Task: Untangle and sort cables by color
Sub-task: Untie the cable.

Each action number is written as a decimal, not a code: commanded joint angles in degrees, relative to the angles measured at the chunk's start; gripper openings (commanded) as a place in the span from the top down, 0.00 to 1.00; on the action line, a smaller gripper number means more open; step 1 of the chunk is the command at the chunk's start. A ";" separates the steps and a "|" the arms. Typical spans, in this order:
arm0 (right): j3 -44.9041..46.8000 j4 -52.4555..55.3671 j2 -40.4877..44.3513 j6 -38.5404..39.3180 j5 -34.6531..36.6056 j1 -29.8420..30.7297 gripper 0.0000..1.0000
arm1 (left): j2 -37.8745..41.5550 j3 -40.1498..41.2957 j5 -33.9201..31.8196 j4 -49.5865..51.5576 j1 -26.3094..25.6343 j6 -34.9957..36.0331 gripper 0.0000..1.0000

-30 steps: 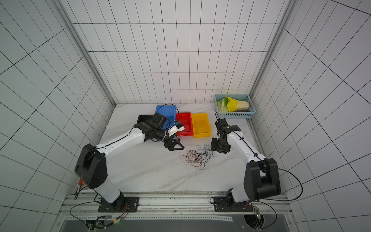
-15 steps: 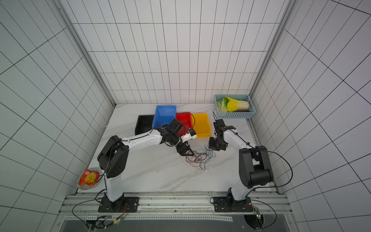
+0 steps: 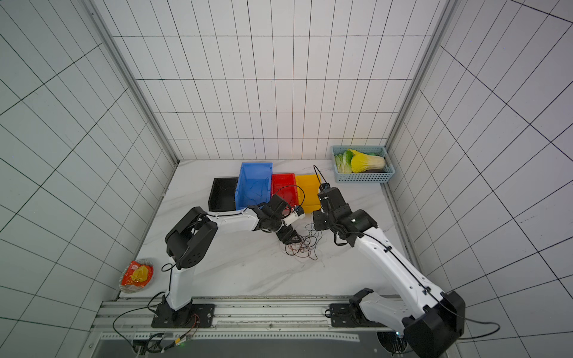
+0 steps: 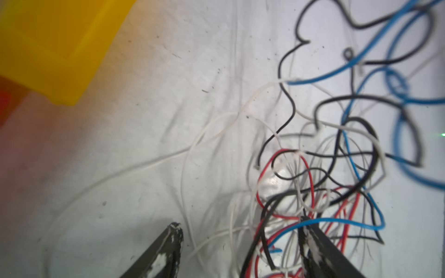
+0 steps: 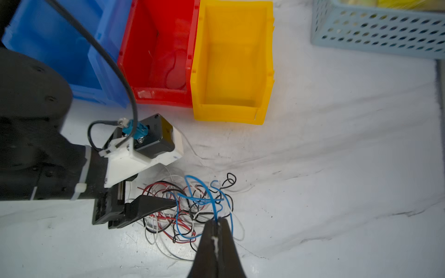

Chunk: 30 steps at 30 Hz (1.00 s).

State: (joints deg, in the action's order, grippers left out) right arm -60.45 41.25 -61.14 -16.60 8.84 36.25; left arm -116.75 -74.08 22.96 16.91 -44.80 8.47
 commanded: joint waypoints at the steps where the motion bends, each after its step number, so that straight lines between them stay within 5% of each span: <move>1: -2.90 -2.50 5.92 -0.88 3.95 1.06 1.00 | 0.19 2.91 -3.91 -4.13 0.32 -2.28 0.27; 14: -15.40 -5.92 15.76 4.08 -2.09 1.37 1.00 | 1.21 3.29 -1.54 -3.10 1.12 -0.46 0.27; 30: -27.86 -11.60 14.95 11.65 -5.51 1.38 1.00 | 0.71 2.77 0.53 -0.60 0.24 2.96 0.27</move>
State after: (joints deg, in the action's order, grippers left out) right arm -86.30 32.53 -45.71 -6.24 3.97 37.17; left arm -115.79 -71.64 21.96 13.80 -43.99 11.00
